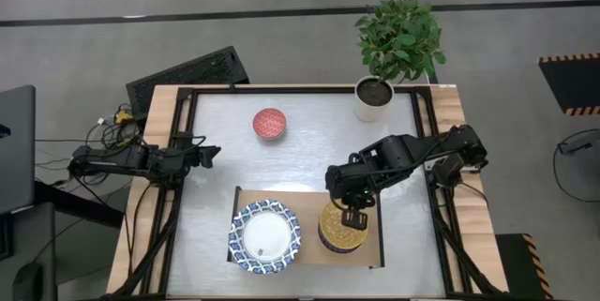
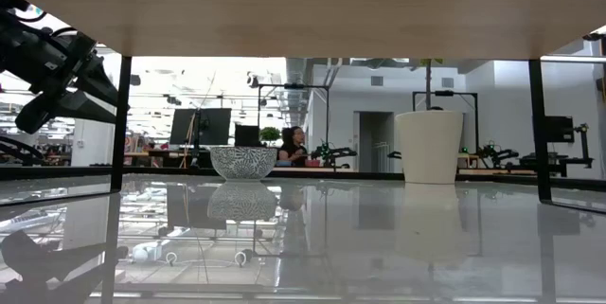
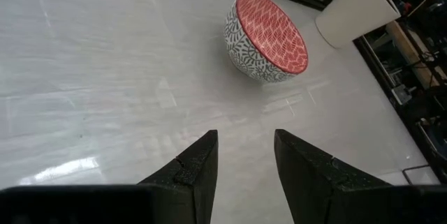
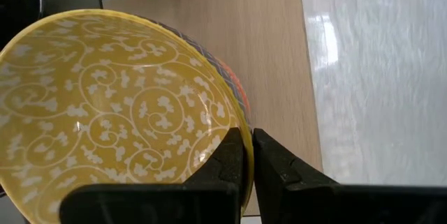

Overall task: Place and stack bowls onto a shelf
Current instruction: Stack the yellow patterned bowl on top of the blue patterned bowl on the shelf

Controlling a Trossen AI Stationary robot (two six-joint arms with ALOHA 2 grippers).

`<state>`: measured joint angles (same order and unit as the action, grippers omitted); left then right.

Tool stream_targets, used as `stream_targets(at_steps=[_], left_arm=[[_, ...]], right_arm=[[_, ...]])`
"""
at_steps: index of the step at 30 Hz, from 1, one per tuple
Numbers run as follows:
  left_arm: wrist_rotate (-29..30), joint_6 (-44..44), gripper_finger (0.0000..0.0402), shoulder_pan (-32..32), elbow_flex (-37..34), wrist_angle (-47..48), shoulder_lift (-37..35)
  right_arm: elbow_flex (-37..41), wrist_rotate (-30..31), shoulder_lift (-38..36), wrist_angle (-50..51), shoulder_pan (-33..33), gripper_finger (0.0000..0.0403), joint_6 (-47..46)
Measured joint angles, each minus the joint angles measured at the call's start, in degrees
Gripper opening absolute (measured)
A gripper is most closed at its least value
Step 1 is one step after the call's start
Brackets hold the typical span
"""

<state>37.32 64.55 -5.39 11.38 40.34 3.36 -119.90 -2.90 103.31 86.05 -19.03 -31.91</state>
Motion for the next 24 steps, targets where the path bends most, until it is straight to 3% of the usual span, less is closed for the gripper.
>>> stream_targets(at_steps=[24], left_arm=[[0.9, 1.5, 0.0128, 0.0, 0.0, 0.3, 0.0]], right_arm=[[1.9, -0.2, 0.0, -1.8, -1.1, 0.0035, -0.2]])
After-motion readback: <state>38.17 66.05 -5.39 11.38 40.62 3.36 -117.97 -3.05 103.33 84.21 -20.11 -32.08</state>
